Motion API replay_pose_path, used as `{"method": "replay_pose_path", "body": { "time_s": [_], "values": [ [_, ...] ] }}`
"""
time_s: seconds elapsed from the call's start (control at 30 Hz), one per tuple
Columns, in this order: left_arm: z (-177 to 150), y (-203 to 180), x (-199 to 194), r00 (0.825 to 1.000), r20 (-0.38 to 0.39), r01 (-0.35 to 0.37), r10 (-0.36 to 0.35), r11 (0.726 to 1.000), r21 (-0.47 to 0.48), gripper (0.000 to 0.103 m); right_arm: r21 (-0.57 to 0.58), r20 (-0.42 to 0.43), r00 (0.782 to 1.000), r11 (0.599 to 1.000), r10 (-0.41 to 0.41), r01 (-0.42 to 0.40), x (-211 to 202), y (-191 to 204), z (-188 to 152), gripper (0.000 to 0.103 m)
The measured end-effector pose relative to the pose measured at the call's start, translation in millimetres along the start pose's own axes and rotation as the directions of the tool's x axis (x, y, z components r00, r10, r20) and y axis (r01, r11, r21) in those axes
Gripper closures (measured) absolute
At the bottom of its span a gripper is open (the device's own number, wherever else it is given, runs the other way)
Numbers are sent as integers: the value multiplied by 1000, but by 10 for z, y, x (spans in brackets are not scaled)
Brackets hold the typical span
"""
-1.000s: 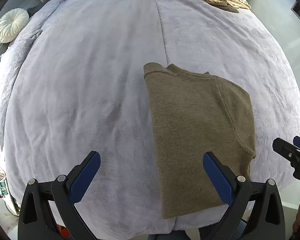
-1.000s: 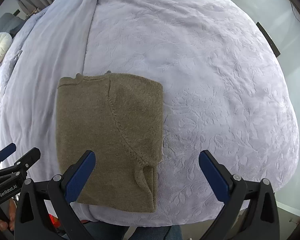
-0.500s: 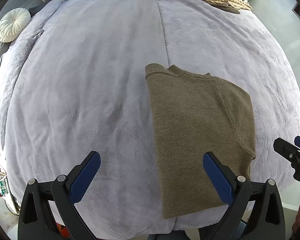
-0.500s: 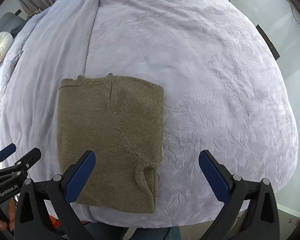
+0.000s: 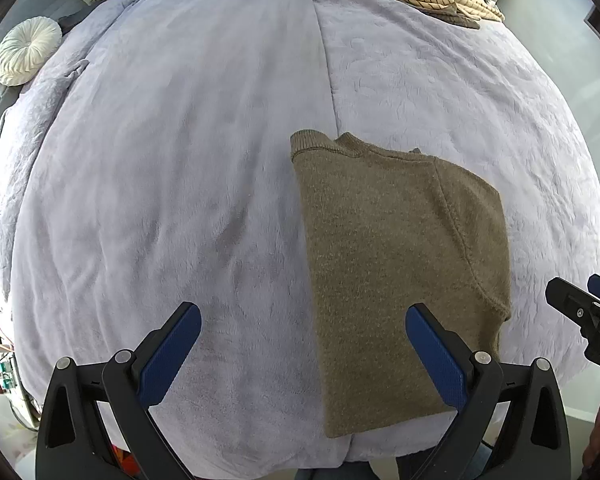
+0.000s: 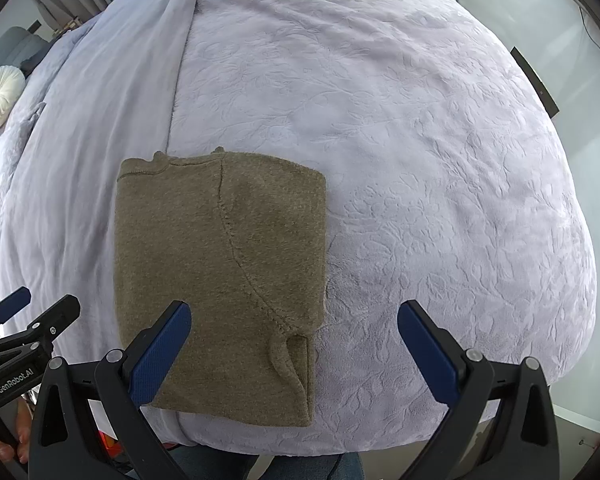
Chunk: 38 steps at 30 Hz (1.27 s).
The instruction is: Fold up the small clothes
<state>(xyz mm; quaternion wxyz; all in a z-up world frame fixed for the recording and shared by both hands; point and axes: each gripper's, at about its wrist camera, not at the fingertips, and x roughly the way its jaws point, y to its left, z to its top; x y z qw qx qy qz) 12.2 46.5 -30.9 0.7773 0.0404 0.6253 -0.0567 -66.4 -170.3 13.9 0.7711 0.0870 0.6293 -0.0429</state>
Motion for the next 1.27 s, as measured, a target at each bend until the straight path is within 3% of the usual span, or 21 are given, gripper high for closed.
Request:
{"method": "replay_pose_path", "body": {
  "time_s": [1.03,1.27],
  "values": [
    [10,-13,-6,1000,0,-19,19,1000,4,0,2,-2,1000,1000,4,-4,7,19,-13,0],
    [-8,-32,-63,999,29,-15,14,1000,16,0,3,-2,1000,1000,4,-4,7,18,-11,0]
  ]
}}
